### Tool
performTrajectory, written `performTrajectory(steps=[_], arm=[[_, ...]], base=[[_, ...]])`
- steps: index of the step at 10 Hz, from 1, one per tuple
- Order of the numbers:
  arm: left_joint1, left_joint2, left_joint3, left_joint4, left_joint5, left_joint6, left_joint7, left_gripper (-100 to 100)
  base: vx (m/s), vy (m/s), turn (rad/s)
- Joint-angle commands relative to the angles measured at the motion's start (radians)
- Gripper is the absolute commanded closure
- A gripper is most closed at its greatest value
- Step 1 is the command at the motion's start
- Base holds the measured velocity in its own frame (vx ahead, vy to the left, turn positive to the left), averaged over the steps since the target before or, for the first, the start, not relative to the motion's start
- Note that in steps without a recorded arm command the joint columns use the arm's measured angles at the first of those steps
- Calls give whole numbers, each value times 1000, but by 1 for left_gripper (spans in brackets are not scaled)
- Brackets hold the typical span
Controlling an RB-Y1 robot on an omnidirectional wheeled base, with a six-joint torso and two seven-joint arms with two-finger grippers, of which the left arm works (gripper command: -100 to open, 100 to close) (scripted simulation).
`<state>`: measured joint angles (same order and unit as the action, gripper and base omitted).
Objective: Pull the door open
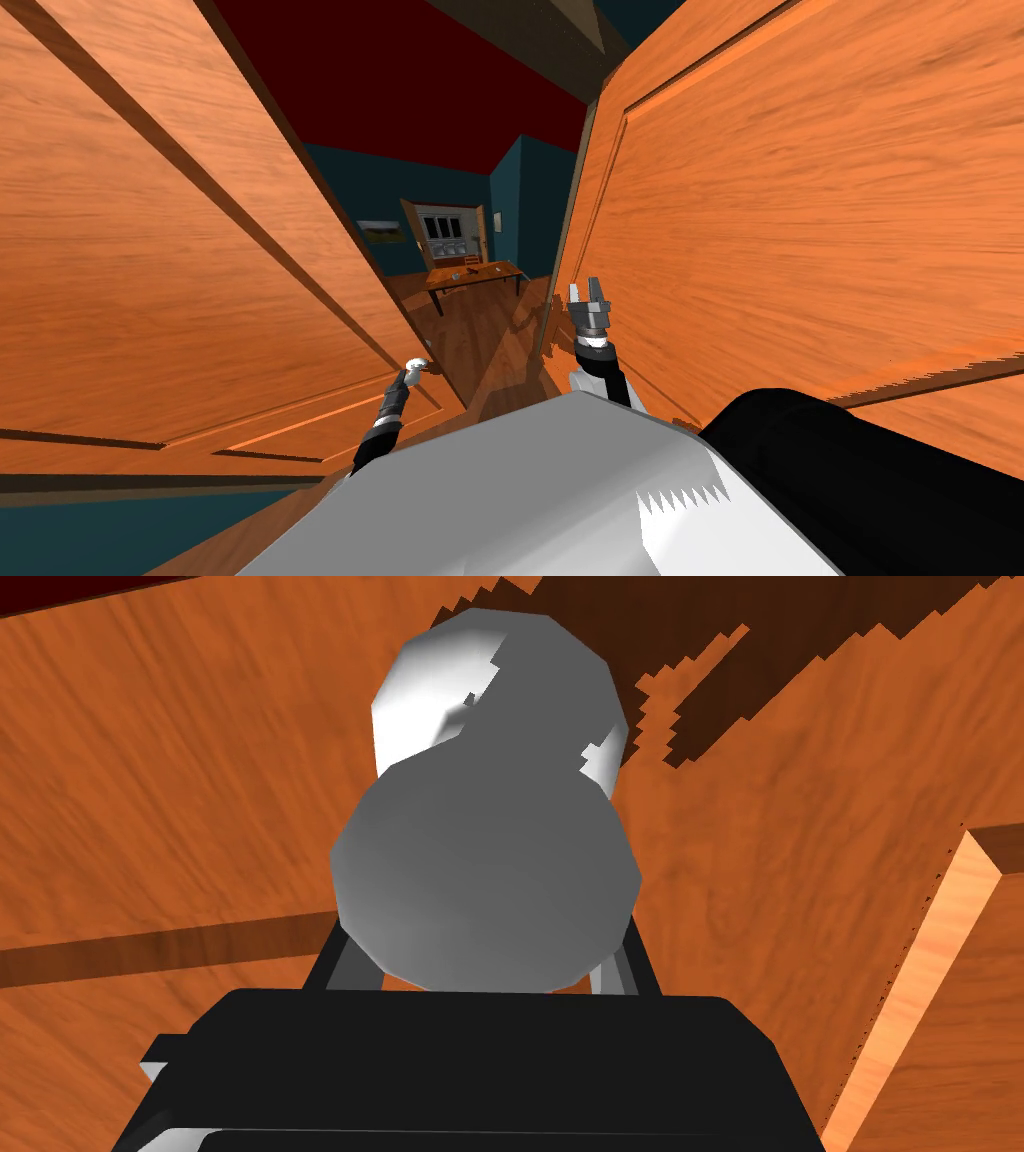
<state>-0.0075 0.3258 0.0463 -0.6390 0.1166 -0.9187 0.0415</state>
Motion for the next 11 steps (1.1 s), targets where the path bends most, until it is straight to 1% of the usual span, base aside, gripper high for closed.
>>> performTrajectory(steps=[1,2,3,4,5,6,7,8,9,10,11], arm=[[-7,-13,-15,4,5,-7,41,100],[-9,-12,-22,4,21,-5,74,100],[-9,-12,-22,4,21,-5,83,100],[-12,-11,-29,5,38,-3,122,100],[-14,-10,-36,6,54,-1,147,100],[-14,-10,-36,6,54,-1,166,100],[-16,-10,-44,6,70,1,198,100],[-16,-10,-44,6,70,1,208,100],[-18,-9,-51,7,87,3,249,100],[-20,-8,-58,8,103,5,276,100],[-20,-8,-58,8,103,5,291,100]], base=[[-54,29,-57],[-53,22,-78],[-43,16,-25],[-46,17,-54],[-66,30,-93],[-54,20,-43],[-50,16,-57],[-37,17,-39],[-41,17,-72],[-68,29,-106],[-51,29,-32]])
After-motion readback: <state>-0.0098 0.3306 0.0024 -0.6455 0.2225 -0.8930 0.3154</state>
